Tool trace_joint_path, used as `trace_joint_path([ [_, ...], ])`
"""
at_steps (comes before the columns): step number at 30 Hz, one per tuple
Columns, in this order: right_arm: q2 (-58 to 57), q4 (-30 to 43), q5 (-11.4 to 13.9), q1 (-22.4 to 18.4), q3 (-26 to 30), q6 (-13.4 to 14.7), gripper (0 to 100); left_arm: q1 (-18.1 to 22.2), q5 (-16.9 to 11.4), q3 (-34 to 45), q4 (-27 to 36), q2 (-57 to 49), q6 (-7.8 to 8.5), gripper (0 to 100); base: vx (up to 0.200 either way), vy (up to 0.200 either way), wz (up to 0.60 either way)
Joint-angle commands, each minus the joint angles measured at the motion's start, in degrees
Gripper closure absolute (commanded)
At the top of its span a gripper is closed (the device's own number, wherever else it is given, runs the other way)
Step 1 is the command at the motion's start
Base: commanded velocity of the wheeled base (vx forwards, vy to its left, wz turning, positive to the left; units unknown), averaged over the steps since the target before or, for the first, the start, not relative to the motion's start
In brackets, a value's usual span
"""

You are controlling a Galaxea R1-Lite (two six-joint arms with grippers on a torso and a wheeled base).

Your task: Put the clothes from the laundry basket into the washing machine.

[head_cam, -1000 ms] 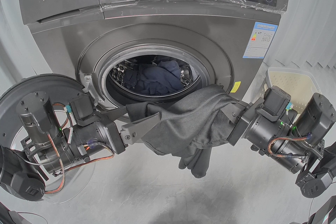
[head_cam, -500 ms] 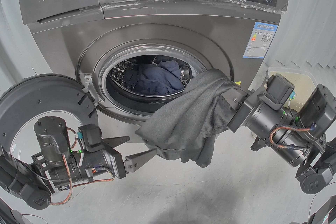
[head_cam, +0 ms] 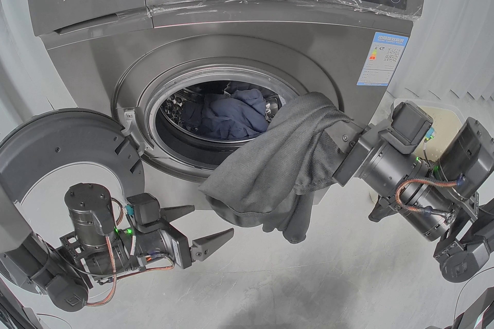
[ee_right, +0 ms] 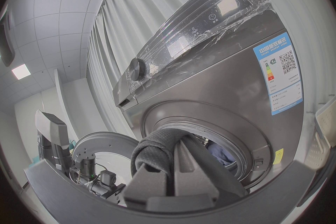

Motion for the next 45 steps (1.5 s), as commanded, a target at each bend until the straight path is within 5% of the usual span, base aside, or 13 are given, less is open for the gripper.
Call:
trace_joint_path([
  [1, 0.00, -0.07, 0.07, 0.19, 0.45, -0.01, 100, 2.21, 0.59, -1.32, -7.73, 9.01, 2.25, 0, 0.000, 0.000, 0.00],
  [6, -0.18, -0.07, 0.07, 0.19, 0.45, -0.01, 100, 3.88, 2.69, -3.70, -16.78, 16.83, 2.96, 0, 0.000, 0.000, 0.00],
  [29, -0.09, 0.01, -0.02, 0.19, 0.71, 0.08, 100, 3.79, 2.08, -16.79, -16.78, 23.51, 2.78, 0, 0.000, 0.000, 0.00],
  [30, -0.09, 0.10, -0.02, 0.19, 0.80, -0.01, 100, 3.61, 2.08, -16.88, -16.78, 23.43, 2.78, 100, 0.000, 0.000, 0.00],
  [39, 0.00, 0.10, -0.02, -0.69, 1.85, 0.08, 100, 2.91, 1.82, -11.34, -16.87, 11.65, 2.25, 100, 0.000, 0.000, 0.00],
  [45, 0.44, 0.63, -0.29, -2.62, 3.44, 0.69, 100, 3.00, 1.73, -6.86, -16.78, -1.18, -1.35, 100, 0.000, 0.000, 0.00],
])
